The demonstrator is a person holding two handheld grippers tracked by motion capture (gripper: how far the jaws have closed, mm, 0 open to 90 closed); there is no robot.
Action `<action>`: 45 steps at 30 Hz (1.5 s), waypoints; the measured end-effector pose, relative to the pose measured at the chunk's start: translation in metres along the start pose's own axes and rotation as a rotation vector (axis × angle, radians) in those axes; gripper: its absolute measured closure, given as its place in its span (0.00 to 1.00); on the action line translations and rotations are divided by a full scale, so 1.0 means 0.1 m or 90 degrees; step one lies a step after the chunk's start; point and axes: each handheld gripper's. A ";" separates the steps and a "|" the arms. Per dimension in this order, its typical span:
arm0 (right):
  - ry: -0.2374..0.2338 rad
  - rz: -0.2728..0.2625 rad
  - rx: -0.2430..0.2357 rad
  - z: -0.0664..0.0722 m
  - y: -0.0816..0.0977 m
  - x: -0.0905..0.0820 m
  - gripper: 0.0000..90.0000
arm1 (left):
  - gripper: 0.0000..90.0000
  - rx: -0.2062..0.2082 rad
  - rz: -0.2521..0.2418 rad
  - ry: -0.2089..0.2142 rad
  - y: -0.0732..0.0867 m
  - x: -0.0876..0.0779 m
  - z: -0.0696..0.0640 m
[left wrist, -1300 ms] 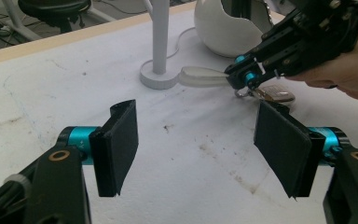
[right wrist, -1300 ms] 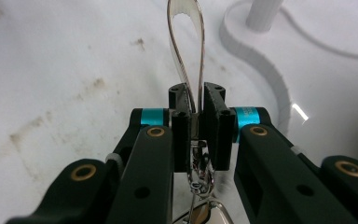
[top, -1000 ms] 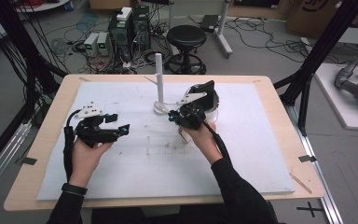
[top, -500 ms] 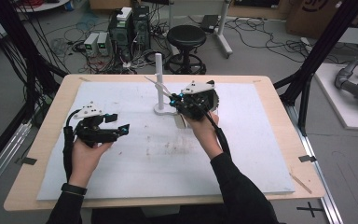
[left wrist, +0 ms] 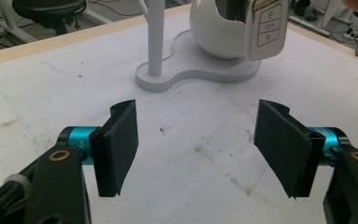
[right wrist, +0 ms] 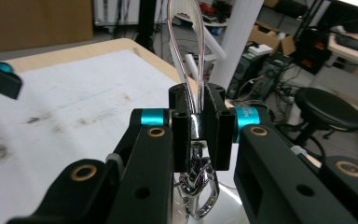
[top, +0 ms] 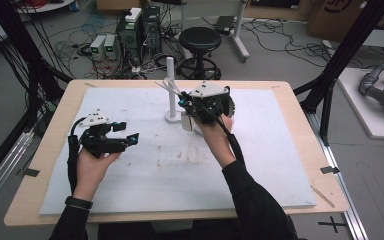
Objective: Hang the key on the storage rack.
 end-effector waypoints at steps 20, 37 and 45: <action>0.057 0.035 -0.030 0.01 -0.06 0.25 0.92 | 0.34 0.000 0.000 0.002 0.02 -0.04 0.02; 0.048 0.044 0.005 -0.09 -0.01 0.16 0.70 | 0.34 0.000 -0.002 0.002 0.01 -0.06 0.03; 0.018 0.055 0.027 -0.29 0.19 -0.23 0.54 | 0.34 0.000 -0.002 0.015 -0.08 0.02 0.05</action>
Point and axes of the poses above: each handheld gripper's, and its own axes: x roughly forward along the jaws, y roughly out of its underside, z roughly to its left, and after that the axes turned 4 degrees about -x, right-handed
